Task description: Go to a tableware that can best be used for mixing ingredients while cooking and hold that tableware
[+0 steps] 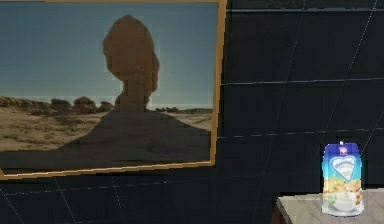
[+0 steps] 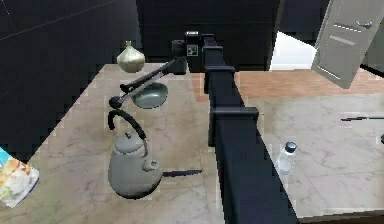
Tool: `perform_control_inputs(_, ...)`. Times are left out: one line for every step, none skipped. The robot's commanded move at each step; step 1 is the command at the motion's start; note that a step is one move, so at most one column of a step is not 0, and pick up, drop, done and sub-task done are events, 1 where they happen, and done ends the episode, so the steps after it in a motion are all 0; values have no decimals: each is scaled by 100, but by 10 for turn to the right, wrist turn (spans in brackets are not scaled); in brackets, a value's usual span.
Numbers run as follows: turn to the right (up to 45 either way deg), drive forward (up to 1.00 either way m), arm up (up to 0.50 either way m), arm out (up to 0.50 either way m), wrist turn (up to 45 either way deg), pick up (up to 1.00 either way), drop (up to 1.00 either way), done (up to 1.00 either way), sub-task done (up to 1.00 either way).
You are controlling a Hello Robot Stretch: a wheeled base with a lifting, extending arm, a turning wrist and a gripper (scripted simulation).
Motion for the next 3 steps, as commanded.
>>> perform_control_inputs(0, 0, 0, 0, 450, 0, 0, 0, 0)
perform_control_inputs(0, 0, 0, 0, 30, 0, 0, 0, 0)
perform_control_inputs(0, 0, -12, 0, 0, 0, 0, 0, 0)
